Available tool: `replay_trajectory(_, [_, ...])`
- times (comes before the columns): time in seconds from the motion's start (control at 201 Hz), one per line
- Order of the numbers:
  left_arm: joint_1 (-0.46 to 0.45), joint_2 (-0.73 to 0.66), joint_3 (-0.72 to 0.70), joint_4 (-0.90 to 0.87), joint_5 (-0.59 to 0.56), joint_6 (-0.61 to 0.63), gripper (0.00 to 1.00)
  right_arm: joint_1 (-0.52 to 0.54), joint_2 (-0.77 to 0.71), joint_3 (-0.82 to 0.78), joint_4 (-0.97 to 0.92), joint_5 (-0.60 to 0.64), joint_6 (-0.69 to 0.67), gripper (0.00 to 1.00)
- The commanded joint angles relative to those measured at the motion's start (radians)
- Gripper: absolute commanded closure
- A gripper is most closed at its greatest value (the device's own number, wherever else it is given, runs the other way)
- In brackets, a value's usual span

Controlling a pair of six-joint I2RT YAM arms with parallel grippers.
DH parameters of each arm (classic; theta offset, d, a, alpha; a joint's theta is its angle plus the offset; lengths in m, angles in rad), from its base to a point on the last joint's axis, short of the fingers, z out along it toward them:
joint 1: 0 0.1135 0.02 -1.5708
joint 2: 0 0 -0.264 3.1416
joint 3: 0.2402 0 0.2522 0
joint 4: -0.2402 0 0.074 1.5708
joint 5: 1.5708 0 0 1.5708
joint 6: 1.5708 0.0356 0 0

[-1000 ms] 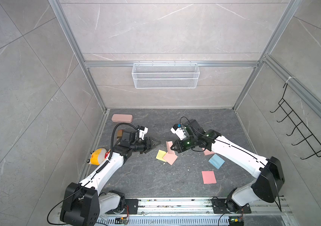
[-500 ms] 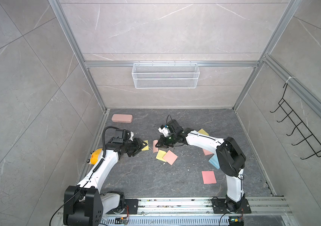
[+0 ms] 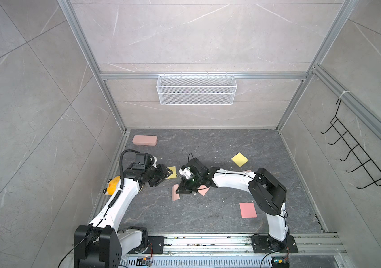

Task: Tear off pages from different memo pads
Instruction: Place the paper at the center of the board, then pick up the memo pad from the center of the board.

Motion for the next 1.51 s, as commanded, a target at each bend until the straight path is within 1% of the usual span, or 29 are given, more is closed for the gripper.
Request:
replay_trajectory(0.0, [0.003, -0.023, -0.010, 0.039, 0.029, 0.006, 0.42, -0.012, -0.036, -0.046, -0.101, 0.063, -0.026, 1.00])
replay_trajectory(0.065, [-0.002, -0.012, -0.008, 0.043, 0.039, 0.004, 0.42, -0.012, -0.045, -0.051, -0.164, 0.108, -0.065, 0.93])
replay_trajectory(0.12, [-0.005, -0.009, -0.004, 0.041, 0.036, 0.010, 0.43, -0.014, -0.060, -0.039, -0.225, 0.129, -0.104, 0.79])
replay_trajectory(0.224, [-0.026, -0.005, 0.014, 0.037, 0.022, 0.022, 0.43, -0.035, -0.129, -0.043, -0.295, 0.149, -0.152, 0.61])
replay_trajectory(0.284, [-0.051, 0.007, 0.027, 0.036, 0.001, 0.038, 0.42, -0.062, -0.168, -0.057, -0.340, 0.149, -0.173, 0.55])
replay_trajectory(0.349, [-0.091, 0.031, 0.048, 0.029, -0.052, 0.053, 0.39, -0.104, -0.221, -0.092, -0.384, 0.153, -0.186, 0.53])
replay_trajectory(0.423, [-0.158, 0.080, 0.079, 0.039, -0.089, 0.079, 0.36, -0.158, -0.299, -0.166, -0.375, 0.173, -0.164, 0.52])
replay_trajectory(0.508, [-0.276, 0.161, 0.118, 0.083, -0.140, 0.108, 0.34, -0.204, -0.372, -0.241, -0.342, 0.222, -0.112, 0.52])
replay_trajectory(0.573, [-0.346, 0.246, 0.146, 0.133, -0.135, 0.114, 0.34, -0.221, -0.395, -0.298, -0.285, 0.268, -0.062, 0.55])
replay_trajectory(0.618, [-0.373, 0.307, 0.169, 0.147, -0.117, 0.115, 0.35, -0.234, -0.393, -0.321, -0.241, 0.272, -0.048, 0.56])
replay_trajectory(0.643, [-0.387, 0.347, 0.183, 0.148, -0.112, 0.115, 0.36, -0.239, -0.382, -0.320, -0.228, 0.272, -0.058, 0.56])
replay_trajectory(0.687, [-0.408, 0.408, 0.215, 0.135, -0.115, 0.124, 0.37, -0.247, -0.357, -0.289, -0.252, 0.293, -0.116, 0.56])
replay_trajectory(0.767, [-0.438, 0.481, 0.255, 0.116, -0.134, 0.145, 0.38, -0.255, -0.319, -0.242, -0.290, 0.331, -0.218, 0.55])
replay_trajectory(0.827, [-0.449, 0.519, 0.274, 0.113, -0.140, 0.158, 0.38, -0.285, -0.301, -0.235, -0.293, 0.322, -0.250, 0.54])
replay_trajectory(0.917, [-0.451, 0.557, 0.292, 0.101, -0.154, 0.173, 0.39, -0.327, -0.267, -0.226, -0.279, 0.272, -0.284, 0.53])
replay_trajectory(1.036, [-0.451, 0.590, 0.300, 0.076, -0.174, 0.199, 0.45, -0.332, -0.212, -0.195, -0.269, 0.243, -0.314, 0.52])
replay_trajectory(1.126, [-0.452, 0.604, 0.295, 0.075, -0.146, 0.199, 0.48, -0.332, -0.192, -0.195, -0.248, 0.219, -0.306, 0.52])
replay_trajectory(1.216, [-0.453, 0.616, 0.280, 0.086, -0.127, 0.194, 0.49, -0.332, -0.176, -0.202, -0.231, 0.209, -0.293, 0.53])
replay_trajectory(1.3, [-0.453, 0.639, 0.275, 0.076, -0.127, 0.201, 0.46, -0.332, -0.165, -0.208, -0.217, 0.208, -0.282, 0.54])
replay_trajectory(1.435, [-0.454, 0.664, 0.278, 0.064, -0.116, 0.201, 0.41, -0.330, -0.159, -0.228, -0.195, 0.202, -0.261, 0.58])
replay_trajectory(1.509, [-0.457, 0.668, 0.275, 0.062, -0.114, 0.200, 0.41, -0.330, -0.150, -0.246, -0.185, 0.220, -0.251, 0.61])
